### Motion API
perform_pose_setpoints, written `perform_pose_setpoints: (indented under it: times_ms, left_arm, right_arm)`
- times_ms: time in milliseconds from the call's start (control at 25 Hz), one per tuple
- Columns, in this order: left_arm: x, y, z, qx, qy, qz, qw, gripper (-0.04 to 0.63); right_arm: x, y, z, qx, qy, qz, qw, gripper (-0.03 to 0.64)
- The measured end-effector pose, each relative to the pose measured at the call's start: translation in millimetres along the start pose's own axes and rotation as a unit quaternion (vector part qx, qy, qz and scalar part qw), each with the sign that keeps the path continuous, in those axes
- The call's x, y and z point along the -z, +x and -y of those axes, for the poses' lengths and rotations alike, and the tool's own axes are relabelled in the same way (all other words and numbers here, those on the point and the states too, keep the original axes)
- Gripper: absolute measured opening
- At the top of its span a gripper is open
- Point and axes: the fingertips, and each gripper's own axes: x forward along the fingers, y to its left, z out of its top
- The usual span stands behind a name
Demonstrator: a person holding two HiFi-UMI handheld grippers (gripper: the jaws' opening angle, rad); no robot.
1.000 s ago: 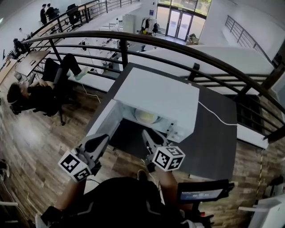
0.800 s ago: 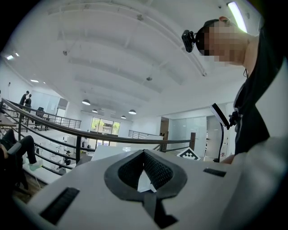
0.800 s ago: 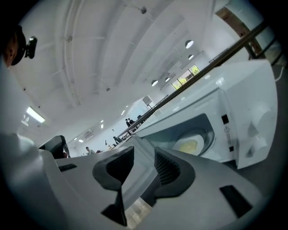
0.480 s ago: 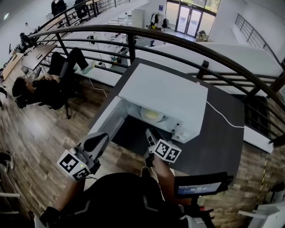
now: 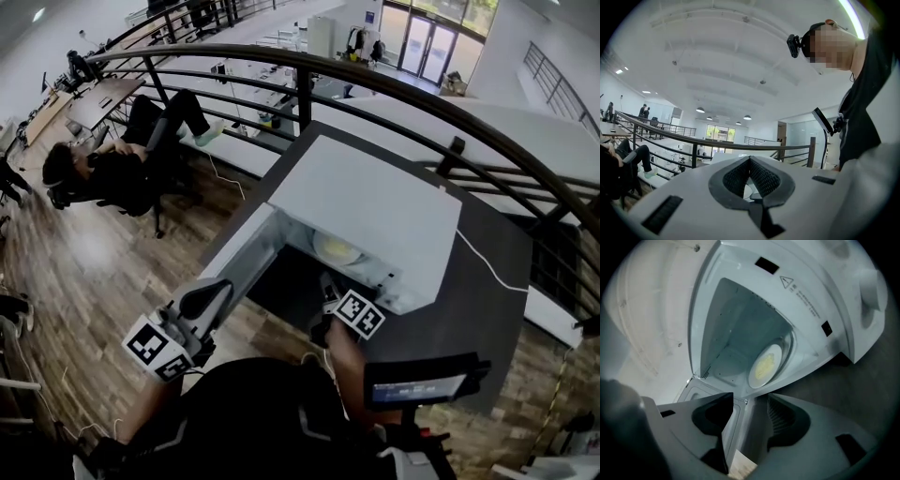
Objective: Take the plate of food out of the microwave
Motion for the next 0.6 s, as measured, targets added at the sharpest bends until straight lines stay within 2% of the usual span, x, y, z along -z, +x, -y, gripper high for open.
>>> perform_pose_setpoints:
  times_ms: [200, 360, 600]
  left_arm:
    - [-4.2, -5.0, -8.2, -0.017, -0.003, 0.004, 0.9998, 0.005]
    - [-5.5, -8.9, -6.8, -0.027, -0.005, 0.005, 0.9996, 0.005]
    - [1.9, 11.9, -10.3, -0.037, -0.008, 0.001, 0.9993, 0.005]
  right_arm:
    - [0.7, 13.0, 7.6, -0.002, 0.075, 0.009, 0.997, 0.209]
    - [-1.2, 15.7, 14.6, -0.003, 0.111, 0.021, 0.994, 0.209]
    - [-14.8, 38.3, 35.6, -0.011, 0.171, 0.031, 0.985, 0.209]
